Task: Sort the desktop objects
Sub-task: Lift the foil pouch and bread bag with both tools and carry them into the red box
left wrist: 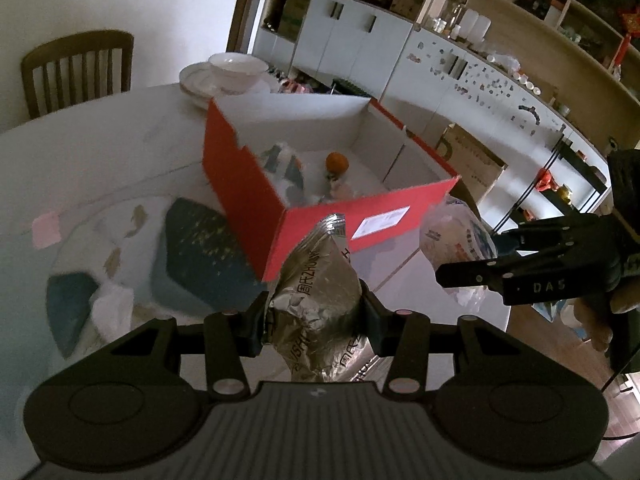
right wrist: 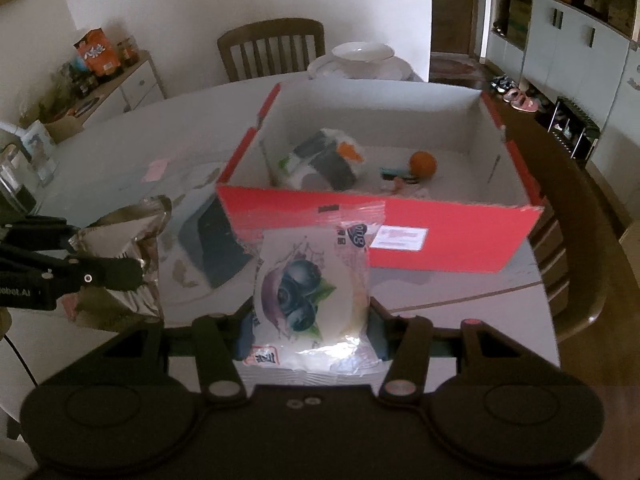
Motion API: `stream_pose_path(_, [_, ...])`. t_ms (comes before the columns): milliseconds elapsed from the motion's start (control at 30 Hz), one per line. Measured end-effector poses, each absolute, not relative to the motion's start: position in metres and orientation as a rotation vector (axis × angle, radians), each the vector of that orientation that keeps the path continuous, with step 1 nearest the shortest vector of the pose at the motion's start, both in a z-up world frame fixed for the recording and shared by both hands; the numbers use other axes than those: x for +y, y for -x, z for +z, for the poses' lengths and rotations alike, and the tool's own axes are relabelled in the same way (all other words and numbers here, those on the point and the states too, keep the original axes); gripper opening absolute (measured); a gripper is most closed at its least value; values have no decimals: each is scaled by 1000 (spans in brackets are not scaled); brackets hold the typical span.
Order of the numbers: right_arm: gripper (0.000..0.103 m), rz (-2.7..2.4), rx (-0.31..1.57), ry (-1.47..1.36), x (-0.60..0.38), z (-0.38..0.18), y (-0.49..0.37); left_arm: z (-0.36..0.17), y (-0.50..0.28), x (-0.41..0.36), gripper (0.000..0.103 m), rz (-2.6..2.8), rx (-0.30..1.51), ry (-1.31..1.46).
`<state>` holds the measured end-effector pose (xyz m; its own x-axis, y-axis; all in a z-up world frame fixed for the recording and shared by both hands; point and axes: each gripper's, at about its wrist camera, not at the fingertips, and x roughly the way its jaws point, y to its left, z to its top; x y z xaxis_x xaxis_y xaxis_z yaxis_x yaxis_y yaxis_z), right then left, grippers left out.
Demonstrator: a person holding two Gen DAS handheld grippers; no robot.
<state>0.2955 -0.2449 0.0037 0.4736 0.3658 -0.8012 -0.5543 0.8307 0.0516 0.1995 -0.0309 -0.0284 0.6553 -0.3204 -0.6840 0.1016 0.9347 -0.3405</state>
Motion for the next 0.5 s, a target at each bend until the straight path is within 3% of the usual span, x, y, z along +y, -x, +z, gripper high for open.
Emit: stream_pose_path(500, [53, 584, 870, 238, -281, 27, -348, 4, -264, -69, 46, -252, 769, 244])
